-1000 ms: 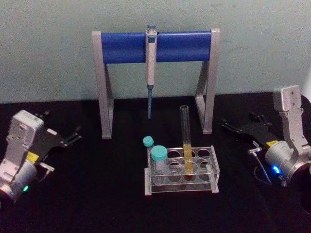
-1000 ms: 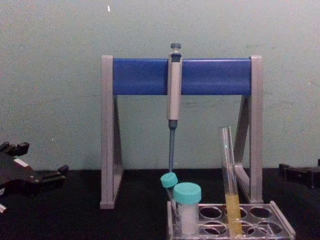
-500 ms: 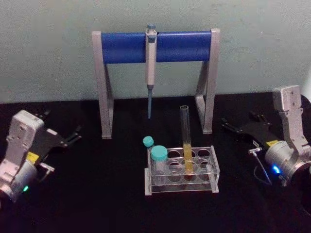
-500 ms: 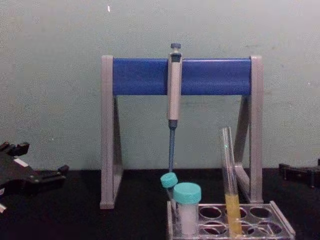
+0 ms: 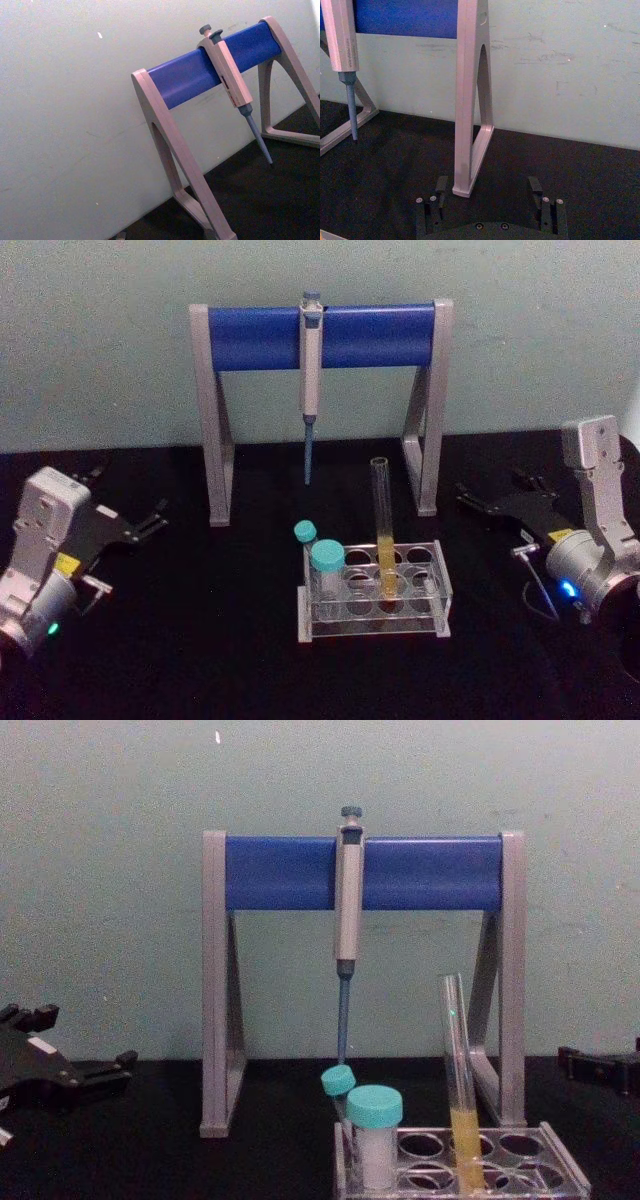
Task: Pick up the test tube from the test tube rack, shake it, then place it back into the test tube rack.
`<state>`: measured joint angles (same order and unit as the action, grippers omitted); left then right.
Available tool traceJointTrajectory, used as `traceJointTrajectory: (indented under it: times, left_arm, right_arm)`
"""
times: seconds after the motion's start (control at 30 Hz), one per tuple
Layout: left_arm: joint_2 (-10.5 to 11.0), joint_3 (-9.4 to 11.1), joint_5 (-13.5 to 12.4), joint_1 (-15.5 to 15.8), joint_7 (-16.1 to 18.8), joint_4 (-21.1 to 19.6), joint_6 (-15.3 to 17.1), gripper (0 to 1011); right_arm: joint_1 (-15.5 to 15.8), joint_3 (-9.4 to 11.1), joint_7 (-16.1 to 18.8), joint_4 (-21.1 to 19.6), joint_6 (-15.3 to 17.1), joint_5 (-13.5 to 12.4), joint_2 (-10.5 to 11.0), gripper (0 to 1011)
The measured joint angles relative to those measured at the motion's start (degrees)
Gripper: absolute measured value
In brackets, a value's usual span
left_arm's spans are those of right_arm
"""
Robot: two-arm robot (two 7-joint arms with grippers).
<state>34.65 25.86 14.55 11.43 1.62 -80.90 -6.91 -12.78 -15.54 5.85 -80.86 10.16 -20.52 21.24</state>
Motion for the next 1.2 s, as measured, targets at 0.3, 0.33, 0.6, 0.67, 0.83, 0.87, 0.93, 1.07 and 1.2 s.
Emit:
traceJointTrajectory:
  times: [0.3, 0.33, 0.6, 0.67, 0.83, 0.87, 0.93, 1.07, 1.2]
  left_arm:
    - [0.0, 0.0, 0.0, 0.0, 0.0, 0.0, 0.0, 1001]
    - [0.0, 0.0, 0.0, 0.0, 0.0, 0.0, 0.0, 1001]
    - [0.0, 0.0, 0.0, 0.0, 0.0, 0.0, 0.0, 1001]
    - [0.0, 0.0, 0.0, 0.0, 0.0, 0.0, 0.0, 1001]
    - [0.0, 0.0, 0.0, 0.0, 0.0, 0.0, 0.0, 1001]
    - [0.0, 0.0, 0.0, 0.0, 0.0, 0.0, 0.0, 1001]
    - [0.0, 0.0, 0.0, 0.0, 0.0, 0.0, 0.0, 1001]
    - [0.0, 0.0, 0.0, 0.0, 0.0, 0.0, 0.0, 1001]
    - [0.0, 0.0, 0.0, 0.0, 0.0, 0.0, 0.0, 1001]
  right_arm:
    - [0.0, 0.0, 0.0, 0.01, 0.0, 0.0, 0.0, 1000]
    - [0.0, 0.0, 0.0, 0.01, 0.0, 0.0, 0.0, 1000]
    - [0.0, 0.0, 0.0, 0.01, 0.0, -0.01, 0.0, 1000]
    - [0.0, 0.0, 0.0, 0.01, 0.0, 0.0, 0.0, 1000]
    - [0.0, 0.0, 0.0, 0.01, 0.0, 0.0, 0.0, 1000]
    - [0.0, 0.01, 0.0, 0.01, 0.0, 0.0, 0.0, 1000]
    - [0.0, 0.0, 0.0, 0.01, 0.0, -0.01, 0.0, 1000]
    - [0.0, 0.0, 0.0, 0.01, 0.0, -0.01, 0.0, 1000]
    - [0.0, 0.0, 0.0, 0.01, 0.0, -0.01, 0.0, 1000]
